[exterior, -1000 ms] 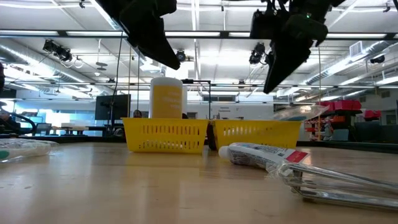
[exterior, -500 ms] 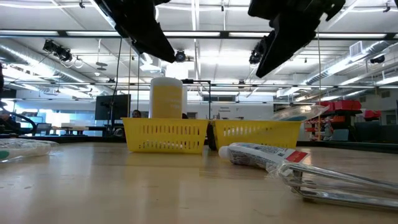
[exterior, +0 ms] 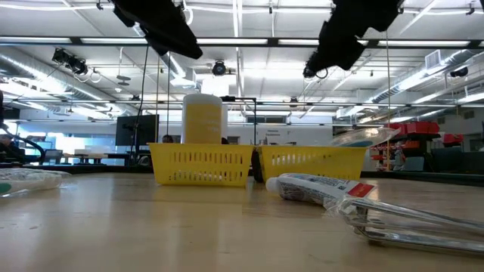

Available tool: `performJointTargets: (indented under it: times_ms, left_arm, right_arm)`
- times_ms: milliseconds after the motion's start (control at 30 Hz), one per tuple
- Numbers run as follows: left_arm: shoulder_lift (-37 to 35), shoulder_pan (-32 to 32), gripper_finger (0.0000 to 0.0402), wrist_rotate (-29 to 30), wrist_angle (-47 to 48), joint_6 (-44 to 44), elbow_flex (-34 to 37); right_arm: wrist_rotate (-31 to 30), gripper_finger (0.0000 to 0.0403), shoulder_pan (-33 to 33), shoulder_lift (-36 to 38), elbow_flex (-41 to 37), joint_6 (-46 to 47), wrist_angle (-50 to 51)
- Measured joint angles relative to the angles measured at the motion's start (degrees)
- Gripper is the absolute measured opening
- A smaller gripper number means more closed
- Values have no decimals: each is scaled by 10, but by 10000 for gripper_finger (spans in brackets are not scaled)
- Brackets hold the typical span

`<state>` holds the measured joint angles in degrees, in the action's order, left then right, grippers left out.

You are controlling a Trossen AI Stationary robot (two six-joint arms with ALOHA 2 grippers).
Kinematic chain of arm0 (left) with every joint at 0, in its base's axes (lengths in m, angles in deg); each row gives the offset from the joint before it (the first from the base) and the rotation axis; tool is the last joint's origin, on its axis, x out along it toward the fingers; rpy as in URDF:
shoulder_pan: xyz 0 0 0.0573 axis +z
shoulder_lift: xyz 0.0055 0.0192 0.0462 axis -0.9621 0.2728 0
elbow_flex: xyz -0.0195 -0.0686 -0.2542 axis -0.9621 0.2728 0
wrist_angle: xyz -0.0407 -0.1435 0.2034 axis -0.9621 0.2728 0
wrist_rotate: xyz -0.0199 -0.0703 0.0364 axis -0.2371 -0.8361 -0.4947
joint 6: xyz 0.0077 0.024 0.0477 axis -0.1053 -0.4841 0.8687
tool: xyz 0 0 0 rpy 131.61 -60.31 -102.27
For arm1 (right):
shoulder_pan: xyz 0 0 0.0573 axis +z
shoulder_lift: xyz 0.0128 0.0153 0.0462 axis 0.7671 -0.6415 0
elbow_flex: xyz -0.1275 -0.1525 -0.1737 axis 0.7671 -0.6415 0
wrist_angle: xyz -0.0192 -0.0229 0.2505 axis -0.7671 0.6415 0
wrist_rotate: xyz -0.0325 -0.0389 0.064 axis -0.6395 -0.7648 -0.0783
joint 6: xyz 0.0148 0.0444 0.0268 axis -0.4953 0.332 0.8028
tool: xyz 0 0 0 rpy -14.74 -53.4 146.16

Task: Pick & Place Travel size toiletries
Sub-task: Put the white toothpaste into the black bin

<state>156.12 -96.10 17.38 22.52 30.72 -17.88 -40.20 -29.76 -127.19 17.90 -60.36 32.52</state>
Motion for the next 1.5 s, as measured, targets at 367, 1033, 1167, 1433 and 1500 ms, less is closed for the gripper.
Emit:
performJointTargets:
  times_ms: [367, 1033, 1167, 1433, 1500]
  left_arm:
    - [0, -28, 144, 4, -18, -13, 0]
    - [0, -49, 144, 4, -29, -32, 0]
    - [0, -52, 144, 4, -29, -32, 0]
    - [0, -53, 144, 4, -28, -29, 0]
    - [0, -53, 144, 4, -29, -29, 0]
  right_arm:
    - [-101, 210, 89, -125, -1, 82, -87]
    - [-237, 201, 124, -263, 0, 182, -147]
    - [-246, 190, 125, -266, 0, 179, -136]
    - [-222, 128, 120, -263, 0, 166, -123]
    - [-219, 118, 120, -263, 0, 159, -125]
